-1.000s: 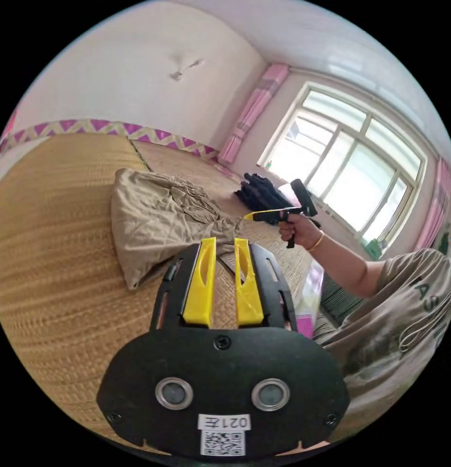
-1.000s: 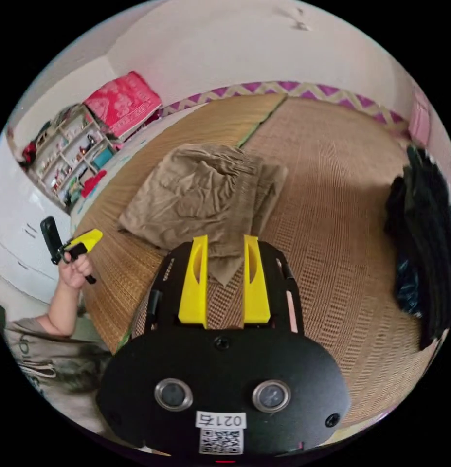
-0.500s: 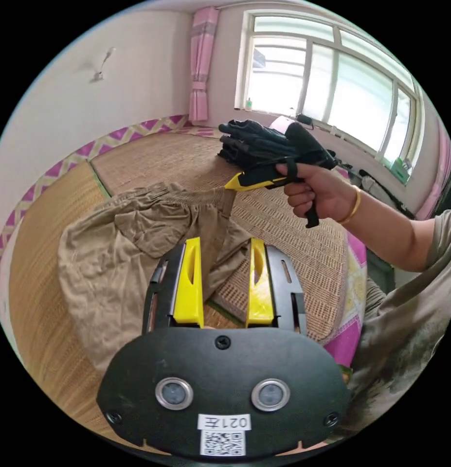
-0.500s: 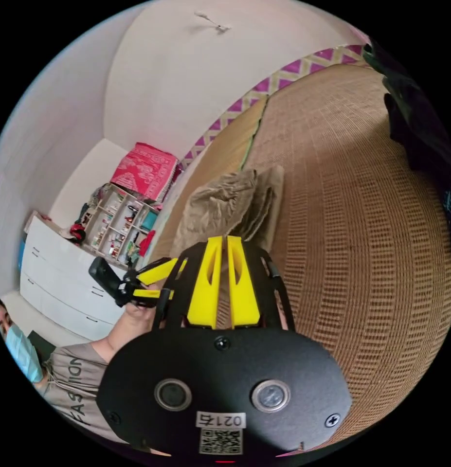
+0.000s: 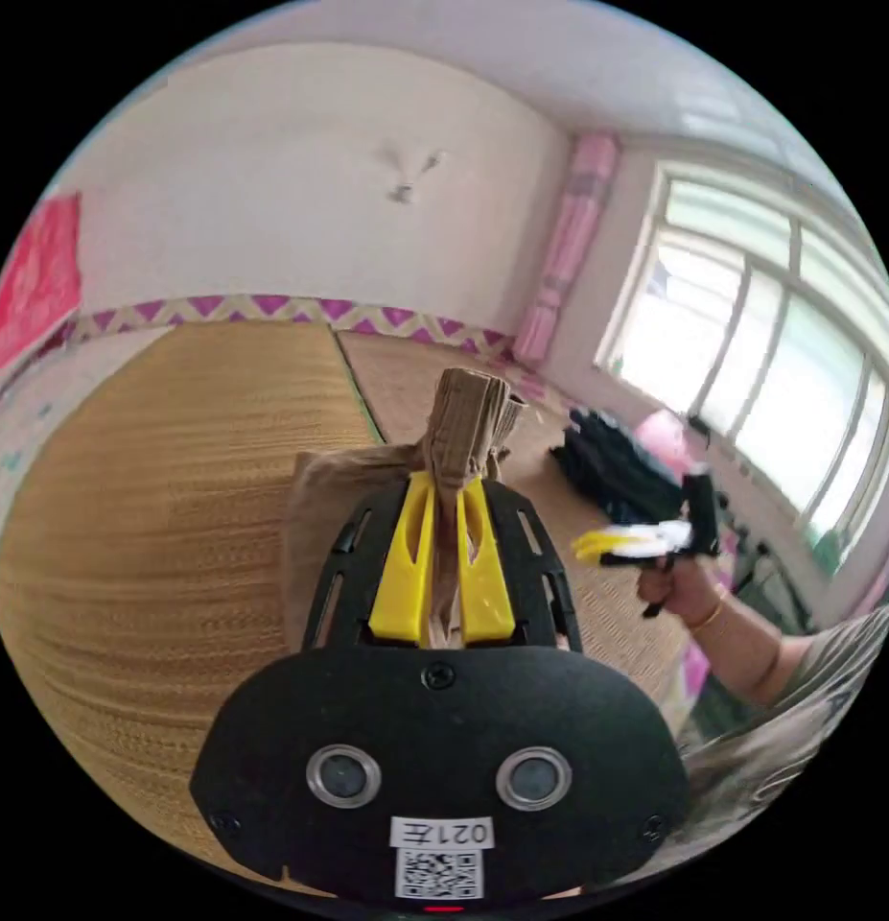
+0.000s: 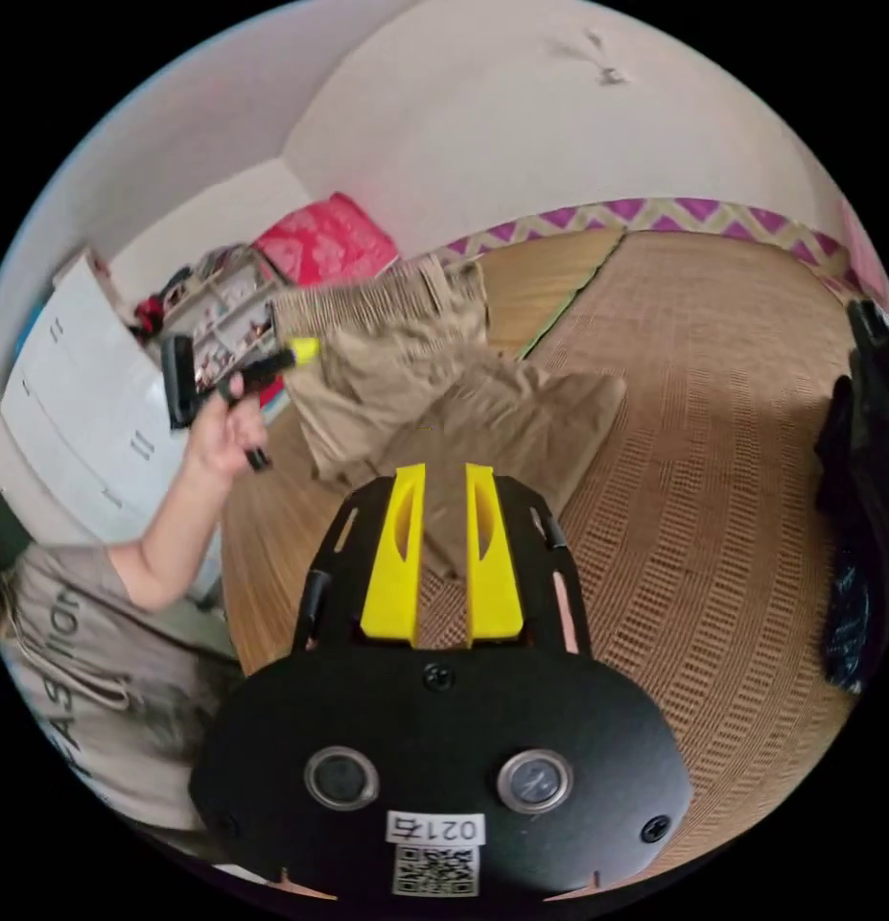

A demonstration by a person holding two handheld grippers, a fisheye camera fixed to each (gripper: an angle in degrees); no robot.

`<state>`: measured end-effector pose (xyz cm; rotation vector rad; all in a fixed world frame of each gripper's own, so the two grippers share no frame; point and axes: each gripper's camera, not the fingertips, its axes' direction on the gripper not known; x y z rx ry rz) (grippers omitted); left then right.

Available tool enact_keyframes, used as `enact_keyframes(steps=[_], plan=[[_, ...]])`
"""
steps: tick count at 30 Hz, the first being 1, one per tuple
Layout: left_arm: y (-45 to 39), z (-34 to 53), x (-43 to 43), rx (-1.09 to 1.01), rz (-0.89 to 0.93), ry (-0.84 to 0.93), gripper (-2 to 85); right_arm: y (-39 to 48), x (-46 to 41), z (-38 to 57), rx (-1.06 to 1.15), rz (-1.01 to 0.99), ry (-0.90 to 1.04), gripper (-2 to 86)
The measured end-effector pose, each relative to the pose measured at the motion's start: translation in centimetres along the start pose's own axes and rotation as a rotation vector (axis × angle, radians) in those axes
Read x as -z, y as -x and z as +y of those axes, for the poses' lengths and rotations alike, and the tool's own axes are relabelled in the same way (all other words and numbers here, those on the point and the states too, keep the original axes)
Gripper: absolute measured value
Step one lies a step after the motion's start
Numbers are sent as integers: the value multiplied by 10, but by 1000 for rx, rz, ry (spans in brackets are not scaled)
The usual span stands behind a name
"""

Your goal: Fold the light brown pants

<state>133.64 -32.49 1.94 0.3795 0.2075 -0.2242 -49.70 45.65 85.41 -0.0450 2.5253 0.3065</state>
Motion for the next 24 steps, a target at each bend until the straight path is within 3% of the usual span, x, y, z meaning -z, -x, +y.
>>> enact_keyframes(steps=[6,9,11,14,16,17,20,24], plan=[[255,103,166,381,-34,-218,18,98,-95,32,371,200,165,91],[378,207,204,638,-20,-274,24,138,-134,22,444,241,176,89],[467,315,207,916,134,-299,19,158,-150,10,460,235,164,86],[513,417,217,1031,118,-296,-4,189,-179,-9,492,224,169,82],[518,463,228,1068,168,-460,-7,209,-201,-18,535,225,193,82],[517,480,234,1034,209,-540,-8,223,-217,-23,567,227,212,83],[503,500,246,949,123,-496,-9,249,-260,-33,629,234,243,90],[484,522,237,807,168,-479,-9,271,-319,-52,714,313,265,101]])
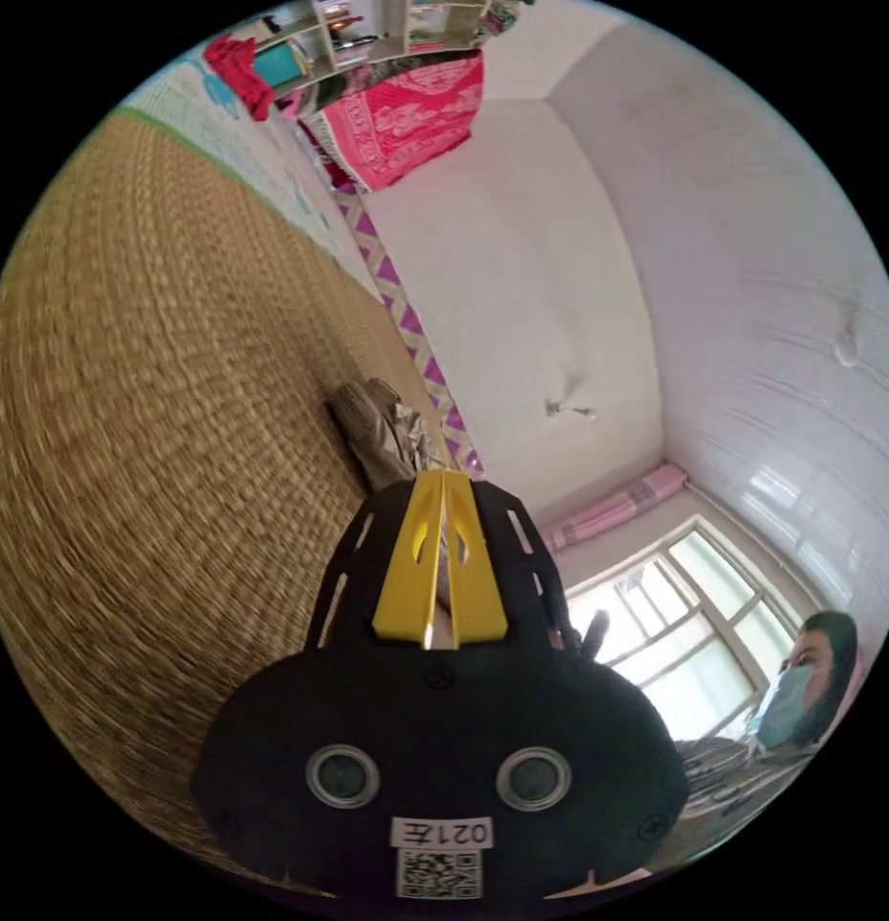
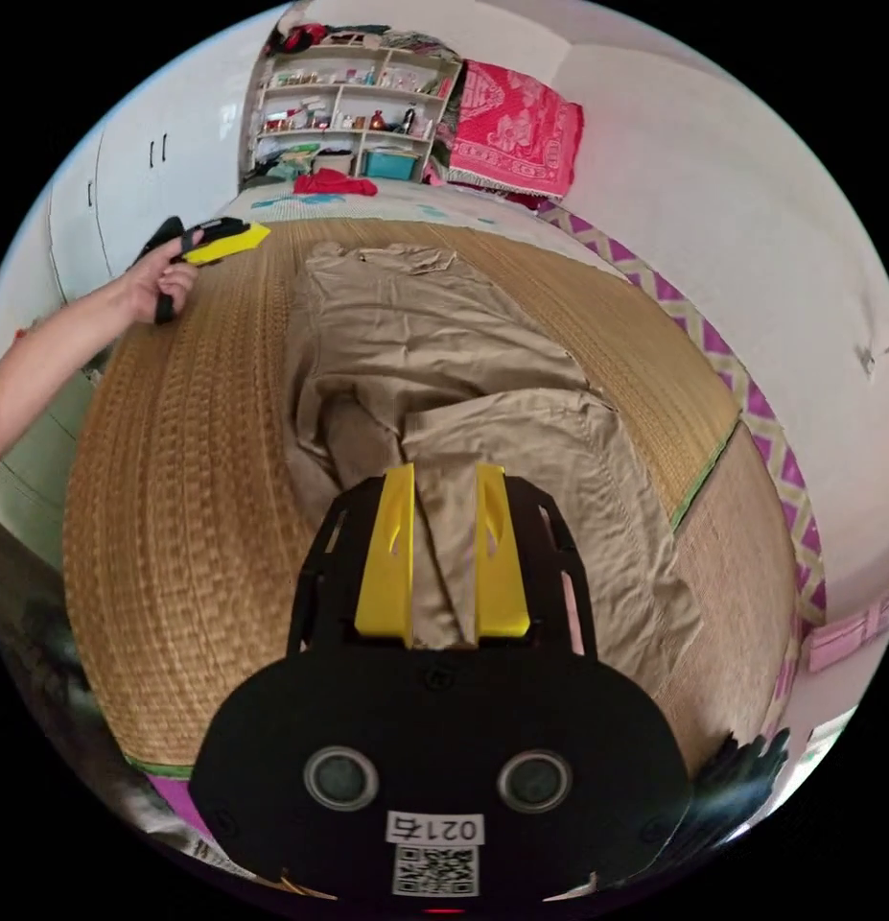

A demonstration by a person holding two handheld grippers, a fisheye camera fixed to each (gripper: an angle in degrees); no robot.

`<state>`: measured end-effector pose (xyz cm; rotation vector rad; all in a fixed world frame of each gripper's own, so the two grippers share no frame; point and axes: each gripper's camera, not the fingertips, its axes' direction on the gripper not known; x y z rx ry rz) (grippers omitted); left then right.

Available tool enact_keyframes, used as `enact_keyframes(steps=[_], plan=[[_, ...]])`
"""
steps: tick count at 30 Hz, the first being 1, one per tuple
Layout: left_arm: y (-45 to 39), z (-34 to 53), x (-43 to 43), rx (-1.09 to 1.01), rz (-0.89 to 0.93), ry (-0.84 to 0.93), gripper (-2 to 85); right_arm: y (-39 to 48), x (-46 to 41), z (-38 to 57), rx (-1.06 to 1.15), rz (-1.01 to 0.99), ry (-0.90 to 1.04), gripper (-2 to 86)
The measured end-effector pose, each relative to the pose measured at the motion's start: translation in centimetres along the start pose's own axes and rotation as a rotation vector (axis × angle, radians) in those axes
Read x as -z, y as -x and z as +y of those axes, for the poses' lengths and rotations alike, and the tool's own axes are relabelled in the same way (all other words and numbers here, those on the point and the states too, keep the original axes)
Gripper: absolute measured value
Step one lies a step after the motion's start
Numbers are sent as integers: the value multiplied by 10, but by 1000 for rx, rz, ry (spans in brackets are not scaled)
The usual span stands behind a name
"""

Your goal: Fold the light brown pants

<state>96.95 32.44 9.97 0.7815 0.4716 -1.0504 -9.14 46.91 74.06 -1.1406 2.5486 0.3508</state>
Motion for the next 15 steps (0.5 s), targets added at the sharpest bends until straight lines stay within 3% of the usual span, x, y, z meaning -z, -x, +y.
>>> enact_keyframes(steps=[4,8,15], plan=[[11,25,-5,-130,7,36,-10,10,-43,-23,76,-7,67,92],[26,39,-4,-170,-22,27,-10,-23,-53,-13,-73,-76,57,12],[55,49,-9,-170,14,37,-10,-99,1,72,-341,-164,-164,-3]])
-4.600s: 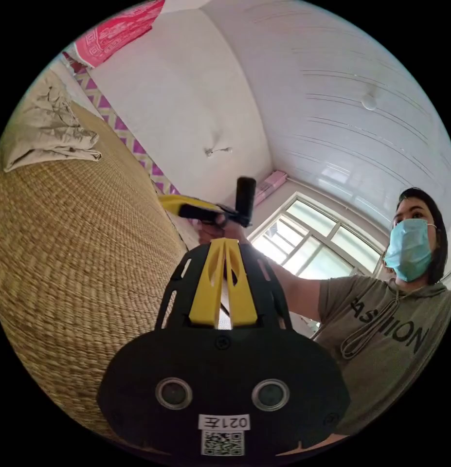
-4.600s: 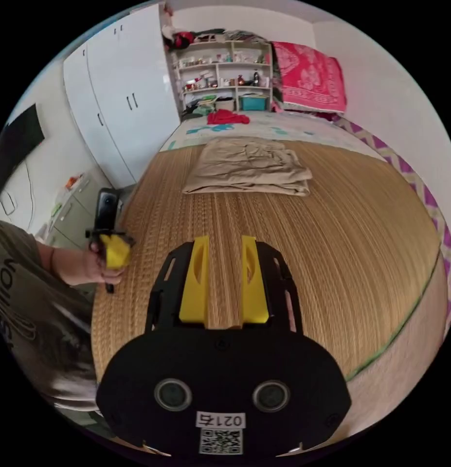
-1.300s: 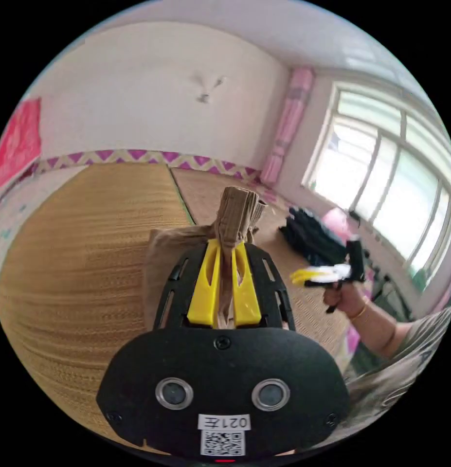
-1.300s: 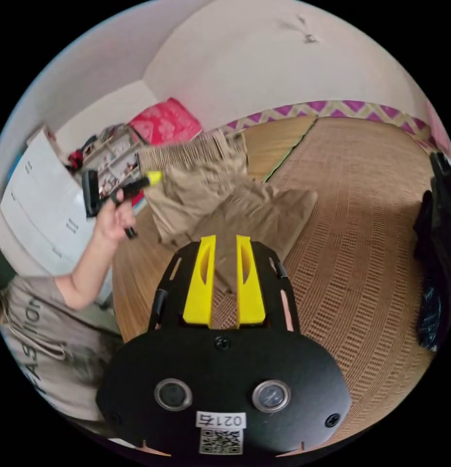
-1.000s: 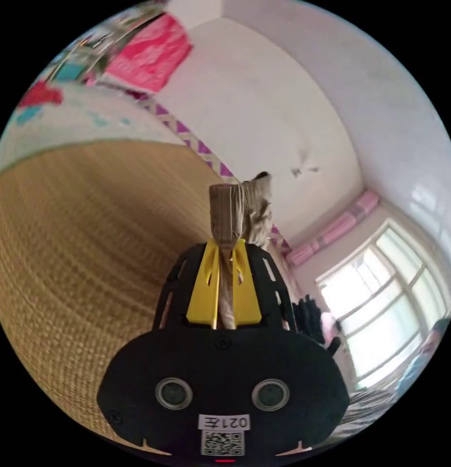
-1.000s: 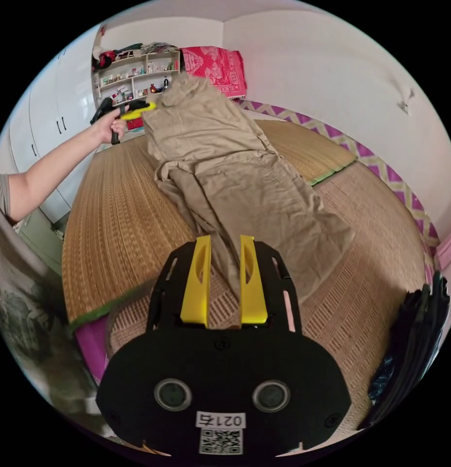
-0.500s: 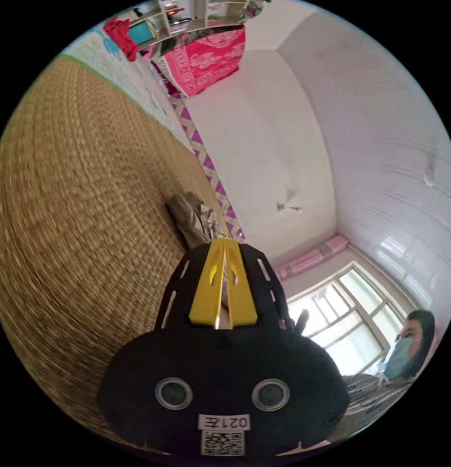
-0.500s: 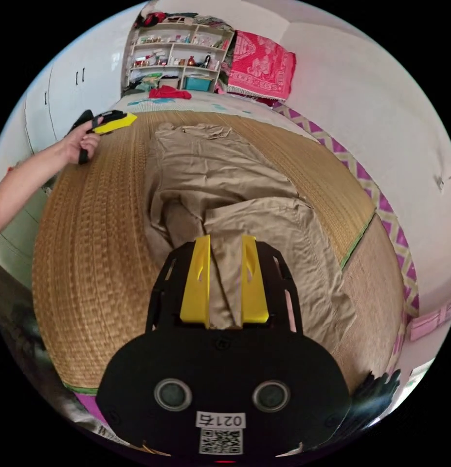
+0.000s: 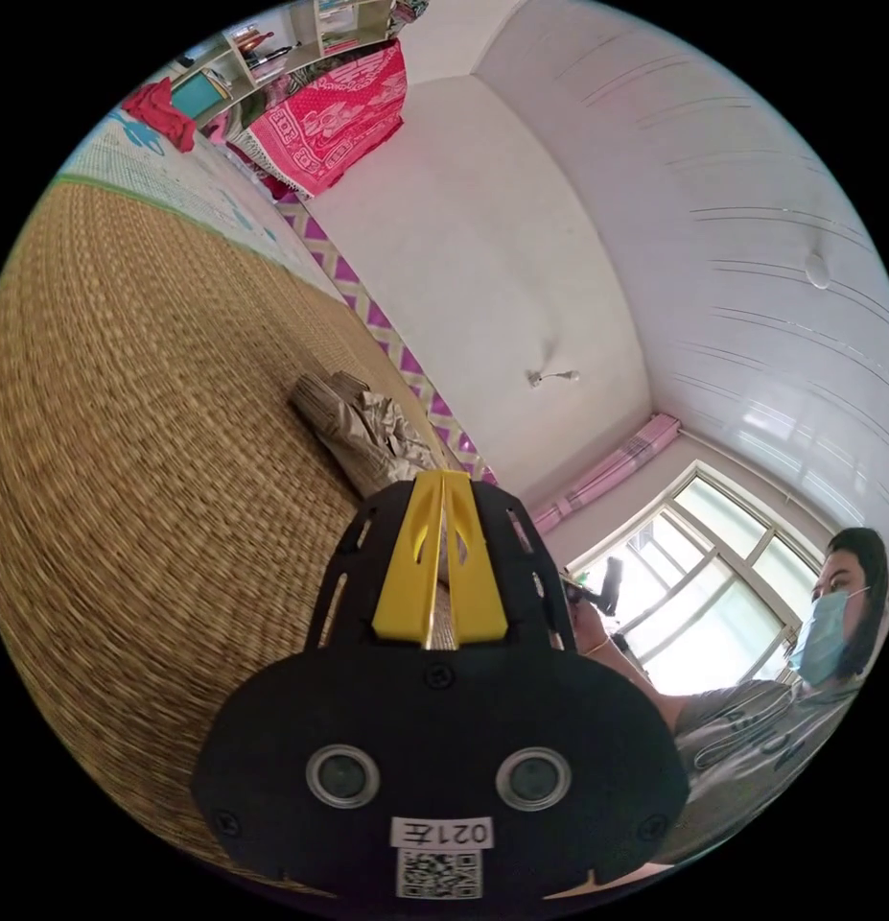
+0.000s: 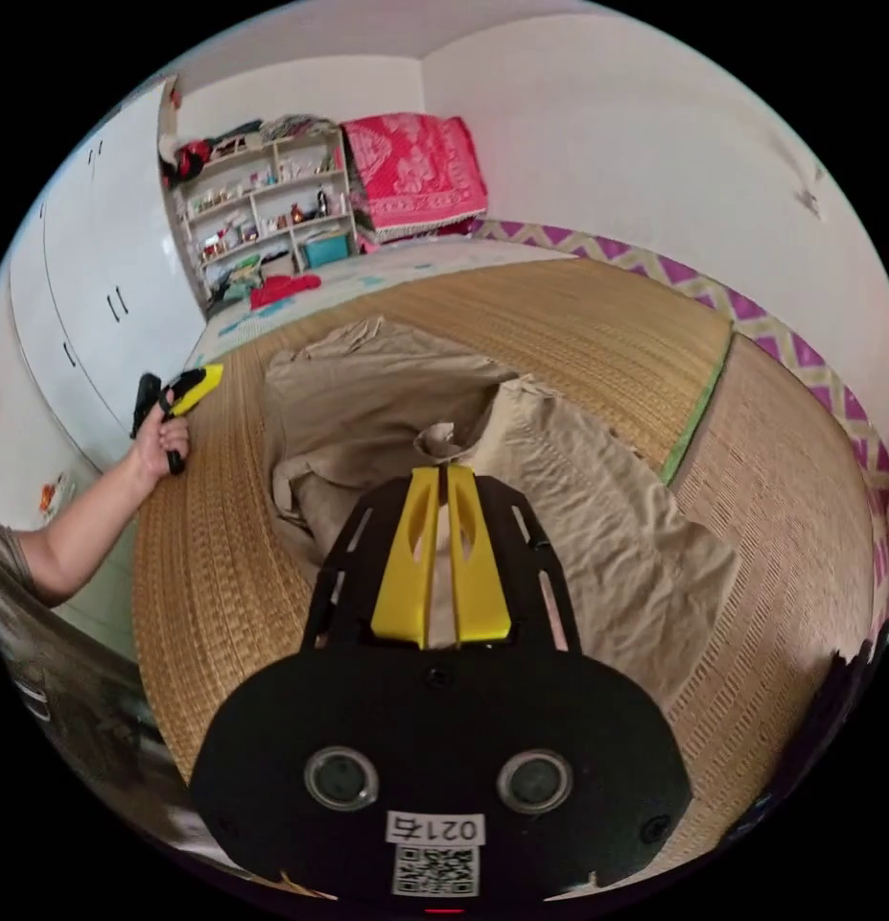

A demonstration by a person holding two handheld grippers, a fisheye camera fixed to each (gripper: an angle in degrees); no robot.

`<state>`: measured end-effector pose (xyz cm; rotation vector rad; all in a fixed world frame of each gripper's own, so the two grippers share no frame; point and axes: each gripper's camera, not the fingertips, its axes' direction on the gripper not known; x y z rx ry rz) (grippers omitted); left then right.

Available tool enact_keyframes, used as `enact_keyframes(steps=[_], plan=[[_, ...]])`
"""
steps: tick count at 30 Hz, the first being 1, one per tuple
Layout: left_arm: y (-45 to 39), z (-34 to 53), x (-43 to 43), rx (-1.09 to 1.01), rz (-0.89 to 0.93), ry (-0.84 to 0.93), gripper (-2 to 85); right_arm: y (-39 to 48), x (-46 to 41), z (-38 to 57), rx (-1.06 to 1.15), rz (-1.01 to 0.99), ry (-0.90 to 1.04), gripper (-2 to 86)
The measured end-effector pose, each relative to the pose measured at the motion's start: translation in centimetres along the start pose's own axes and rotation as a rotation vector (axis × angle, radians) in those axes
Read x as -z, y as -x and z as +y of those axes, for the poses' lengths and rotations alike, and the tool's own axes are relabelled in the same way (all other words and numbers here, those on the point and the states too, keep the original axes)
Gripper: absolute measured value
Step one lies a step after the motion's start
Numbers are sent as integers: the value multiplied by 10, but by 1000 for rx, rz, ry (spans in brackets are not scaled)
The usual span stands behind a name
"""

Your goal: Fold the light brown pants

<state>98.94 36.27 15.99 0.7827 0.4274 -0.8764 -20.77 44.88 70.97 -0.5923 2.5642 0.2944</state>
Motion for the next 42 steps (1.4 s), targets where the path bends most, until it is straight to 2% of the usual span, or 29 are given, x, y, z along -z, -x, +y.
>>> enact_keyframes(steps=[4,7,12,15,18,22,25,27,29,32,39,42], plan=[[9,5,-8,1,-1,5,-10,-59,70,48,-125,15,-120,-3],[12,7,-15,0,0,10,-10,-125,149,119,-288,46,-229,-3],[12,6,-29,2,-4,20,-10,-223,272,290,-583,229,-307,-1],[7,4,-39,2,-16,19,-9,-263,300,389,-751,304,-268,-2],[1,1,-50,12,-31,19,-9,-295,291,476,-935,172,-189,-3],[-26,-11,-83,-14,-81,94,-9,-279,309,532,-1052,197,-354,-1],[-101,-20,-139,-210,-50,213,-7,-254,307,501,-919,202,-367,6],[-158,-22,-181,-368,-48,264,-4,-233,286,441,-709,192,-311,21],[-224,-22,-244,-579,-118,330,10,-217,261,384,-543,223,-219,39],[-260,-30,-328,-751,-205,444,45,-196,207,297,-293,309,-90,60],[-271,-83,-464,-841,-301,596,93,-199,84,160,83,281,108,78],[-276,-99,-519,-912,-373,671,108,-210,41,123,171,220,167,89]])
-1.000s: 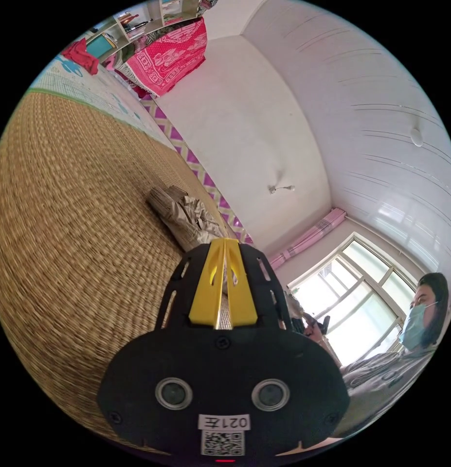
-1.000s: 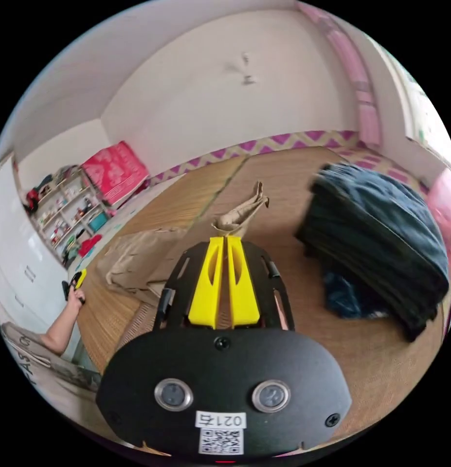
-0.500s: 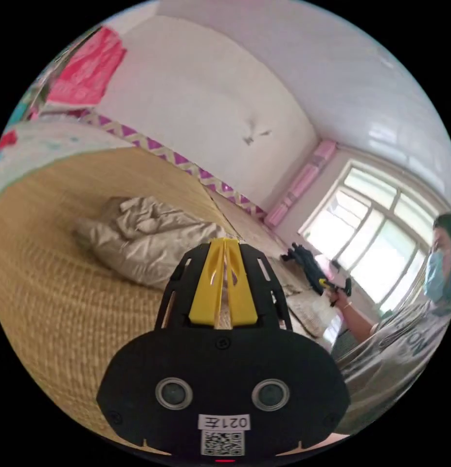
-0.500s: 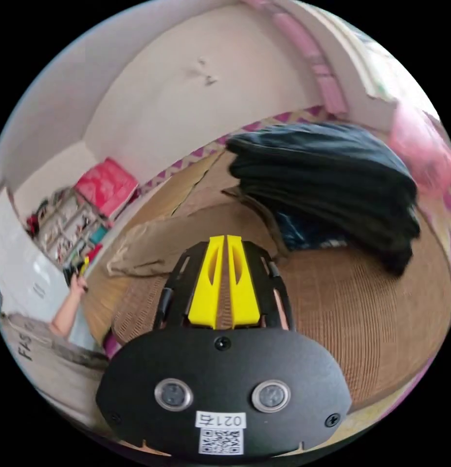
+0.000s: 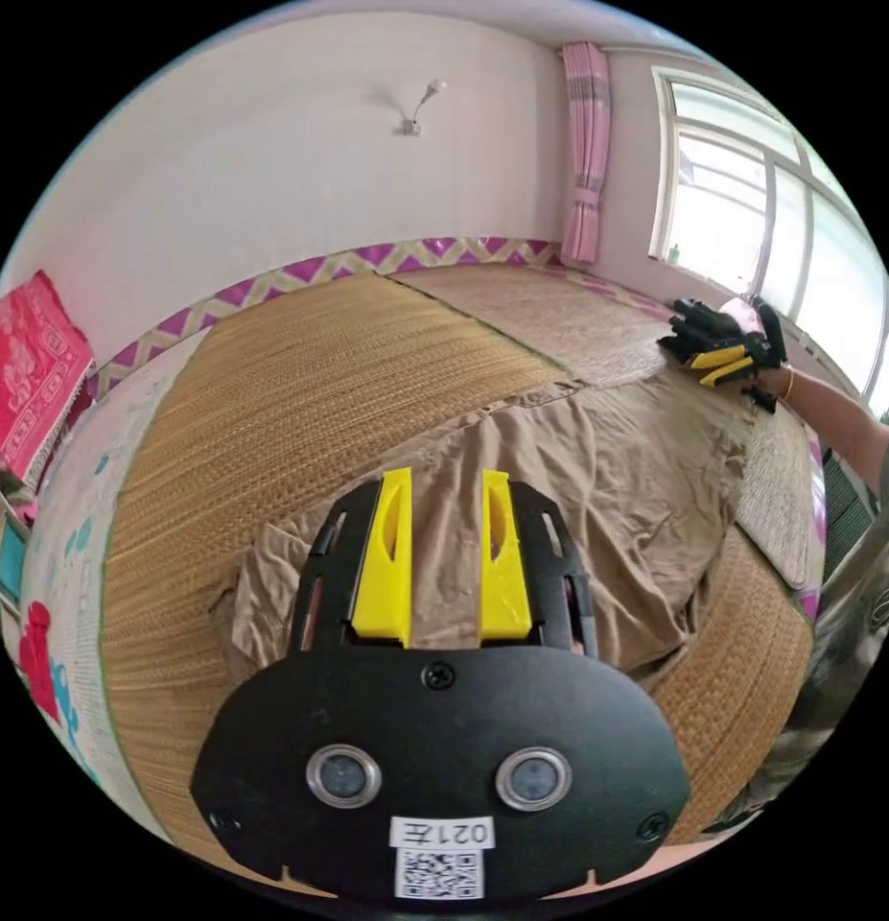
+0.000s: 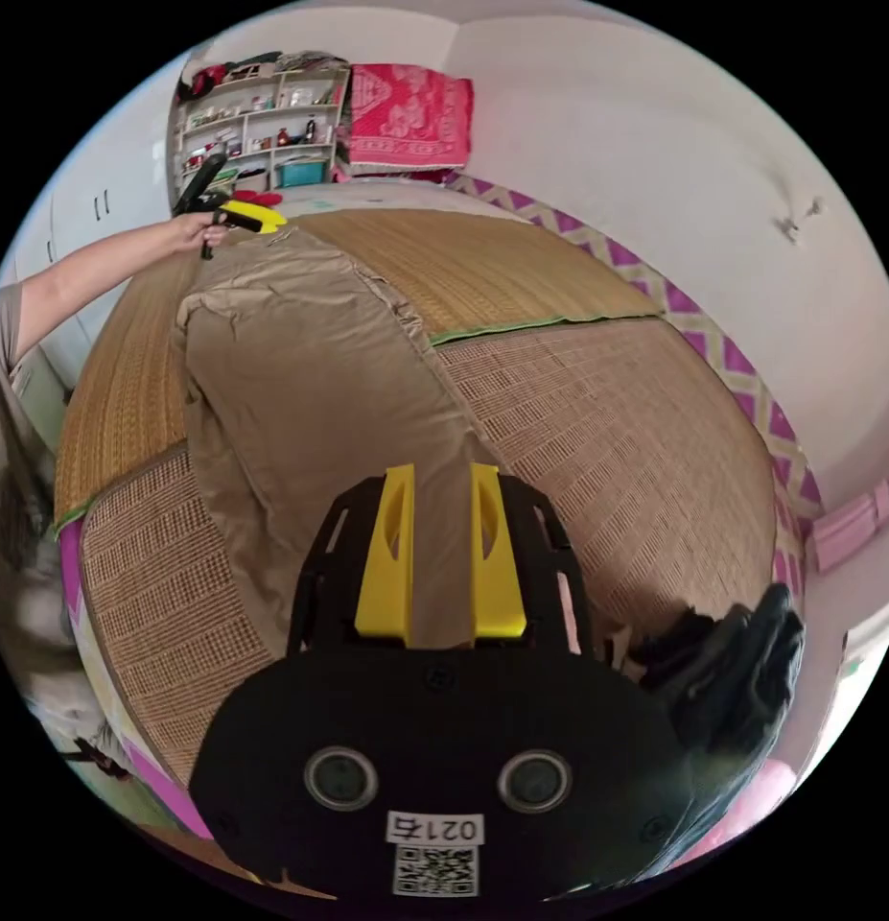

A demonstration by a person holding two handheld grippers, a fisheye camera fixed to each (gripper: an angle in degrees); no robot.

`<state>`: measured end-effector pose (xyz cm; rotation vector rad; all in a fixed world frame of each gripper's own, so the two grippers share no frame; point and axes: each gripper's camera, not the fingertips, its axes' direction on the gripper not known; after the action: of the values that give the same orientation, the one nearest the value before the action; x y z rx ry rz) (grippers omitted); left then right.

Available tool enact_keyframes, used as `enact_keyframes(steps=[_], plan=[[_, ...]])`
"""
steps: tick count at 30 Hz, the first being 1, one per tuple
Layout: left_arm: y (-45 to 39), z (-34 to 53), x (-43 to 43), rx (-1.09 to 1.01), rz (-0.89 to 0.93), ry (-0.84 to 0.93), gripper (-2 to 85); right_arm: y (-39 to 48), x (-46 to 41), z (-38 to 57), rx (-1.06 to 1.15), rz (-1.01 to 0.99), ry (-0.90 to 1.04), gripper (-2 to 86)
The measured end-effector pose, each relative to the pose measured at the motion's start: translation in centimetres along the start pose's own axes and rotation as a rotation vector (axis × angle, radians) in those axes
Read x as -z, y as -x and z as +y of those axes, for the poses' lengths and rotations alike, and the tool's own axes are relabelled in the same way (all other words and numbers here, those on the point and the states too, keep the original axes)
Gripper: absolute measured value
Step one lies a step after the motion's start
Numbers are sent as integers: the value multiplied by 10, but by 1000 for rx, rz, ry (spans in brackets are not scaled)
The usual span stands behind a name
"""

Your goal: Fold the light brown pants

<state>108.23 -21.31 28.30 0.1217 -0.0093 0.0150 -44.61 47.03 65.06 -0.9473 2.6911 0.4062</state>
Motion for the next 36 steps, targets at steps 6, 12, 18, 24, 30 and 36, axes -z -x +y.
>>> enact_keyframes(steps=[6,12,18,24,30,36], plan=[[23,-68,-44,-87,73,97,136,-27,-67,-58,89,-76,119,96],[55,-102,-64,-68,74,187,133,-59,-112,-74,71,-104,225,69],[66,-111,-68,-74,65,190,97,-63,-96,-77,77,-162,181,-7],[87,-112,-42,-36,118,103,73,-61,-37,-55,55,-203,30,-10],[76,-132,-50,-157,146,150,119,-33,16,-38,121,-194,-22,-10],[69,-138,-63,-207,124,306,0,-5,59,-28,163,-154,-55,-10]])
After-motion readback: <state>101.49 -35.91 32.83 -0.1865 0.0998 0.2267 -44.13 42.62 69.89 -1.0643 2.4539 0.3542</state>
